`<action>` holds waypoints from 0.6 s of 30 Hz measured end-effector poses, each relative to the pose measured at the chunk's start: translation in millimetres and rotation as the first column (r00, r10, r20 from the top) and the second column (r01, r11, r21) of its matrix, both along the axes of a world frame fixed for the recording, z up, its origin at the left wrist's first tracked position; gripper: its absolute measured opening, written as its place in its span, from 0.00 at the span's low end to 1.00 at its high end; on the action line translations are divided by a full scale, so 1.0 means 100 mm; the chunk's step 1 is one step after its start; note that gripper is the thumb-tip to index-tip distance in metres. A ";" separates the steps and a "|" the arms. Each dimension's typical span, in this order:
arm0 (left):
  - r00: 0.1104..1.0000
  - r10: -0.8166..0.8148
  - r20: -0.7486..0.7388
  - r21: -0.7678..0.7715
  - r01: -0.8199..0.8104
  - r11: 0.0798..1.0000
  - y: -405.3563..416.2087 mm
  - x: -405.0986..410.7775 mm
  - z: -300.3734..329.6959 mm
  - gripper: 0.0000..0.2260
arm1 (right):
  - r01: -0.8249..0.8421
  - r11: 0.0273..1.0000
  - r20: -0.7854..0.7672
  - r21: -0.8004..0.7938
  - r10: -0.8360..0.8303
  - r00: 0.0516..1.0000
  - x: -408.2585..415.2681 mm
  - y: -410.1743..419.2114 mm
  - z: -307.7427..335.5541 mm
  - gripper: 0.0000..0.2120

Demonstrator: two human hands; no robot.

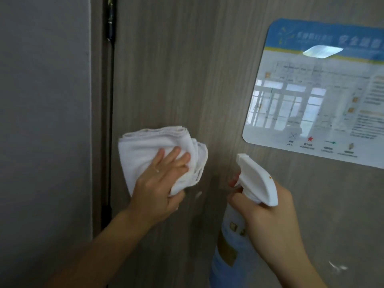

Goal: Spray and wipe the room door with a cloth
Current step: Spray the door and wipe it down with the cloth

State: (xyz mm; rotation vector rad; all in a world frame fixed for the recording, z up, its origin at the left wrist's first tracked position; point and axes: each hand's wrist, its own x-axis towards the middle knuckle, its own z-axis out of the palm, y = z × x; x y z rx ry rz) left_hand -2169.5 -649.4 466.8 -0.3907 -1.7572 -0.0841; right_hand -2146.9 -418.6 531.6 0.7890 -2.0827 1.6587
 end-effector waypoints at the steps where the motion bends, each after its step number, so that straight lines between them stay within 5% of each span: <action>1: 0.997 -0.033 0.063 0.034 0.031 0.999 0.00 0.07 -0.14 0.17 | -0.001 1.000 0.016 0.006 0.001 1.000 0.01 0.00 -0.07 0.09; 4: 0.957 -0.254 0.143 0.337 0.194 0.921 0.03 0.28 -0.33 0.19 | -0.007 0.999 0.077 0.043 0.003 0.997 0.05 -0.07 -0.35 0.07; 7: 0.889 -0.458 0.032 0.671 0.320 0.669 0.11 0.44 -0.41 0.19 | -0.011 0.997 0.119 0.077 0.001 0.993 0.07 -0.15 -0.68 0.10; 10: 0.888 -0.457 -0.041 0.739 0.335 0.585 0.15 0.57 -0.47 0.15 | 0.001 0.993 0.153 0.115 -0.019 0.988 0.07 -0.20 -0.95 0.12; 18: 0.920 -0.383 -0.079 0.750 0.308 0.585 0.14 0.72 -0.54 0.15 | 0.061 0.983 0.067 0.172 -0.074 0.995 0.08 -0.25 -1.21 0.03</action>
